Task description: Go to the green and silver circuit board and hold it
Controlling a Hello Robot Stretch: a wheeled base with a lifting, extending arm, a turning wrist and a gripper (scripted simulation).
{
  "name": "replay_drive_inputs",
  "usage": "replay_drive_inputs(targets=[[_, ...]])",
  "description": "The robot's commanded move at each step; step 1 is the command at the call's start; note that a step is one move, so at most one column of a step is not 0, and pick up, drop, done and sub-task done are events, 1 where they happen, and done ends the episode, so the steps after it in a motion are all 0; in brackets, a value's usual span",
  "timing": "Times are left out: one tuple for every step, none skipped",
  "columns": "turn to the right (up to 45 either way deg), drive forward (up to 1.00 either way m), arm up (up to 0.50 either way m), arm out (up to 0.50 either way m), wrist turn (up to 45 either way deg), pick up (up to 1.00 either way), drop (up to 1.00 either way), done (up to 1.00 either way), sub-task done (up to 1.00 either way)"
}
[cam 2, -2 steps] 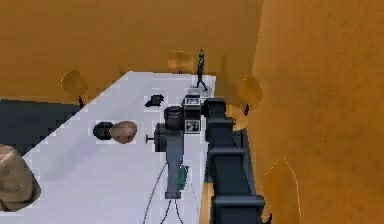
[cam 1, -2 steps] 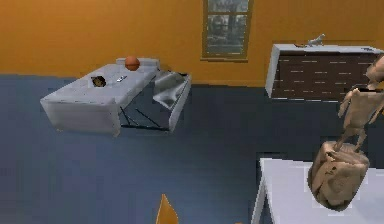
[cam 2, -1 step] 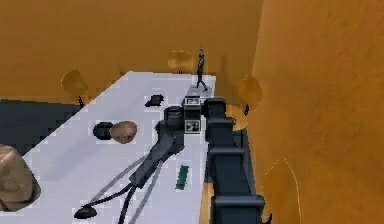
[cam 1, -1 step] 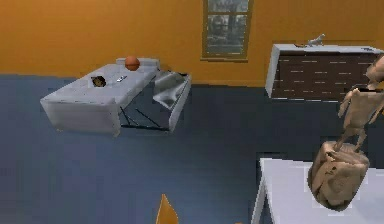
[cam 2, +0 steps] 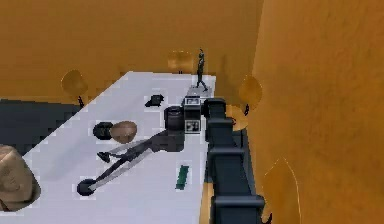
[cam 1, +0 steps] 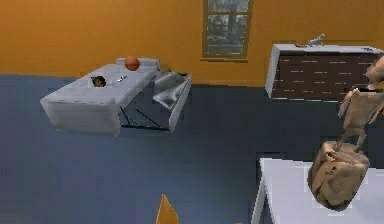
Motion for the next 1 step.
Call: replay_drive_inputs(targets=[[0.0,0.0,0.0,0.0,45.0,0.0,0.0,0.0,0.0]])
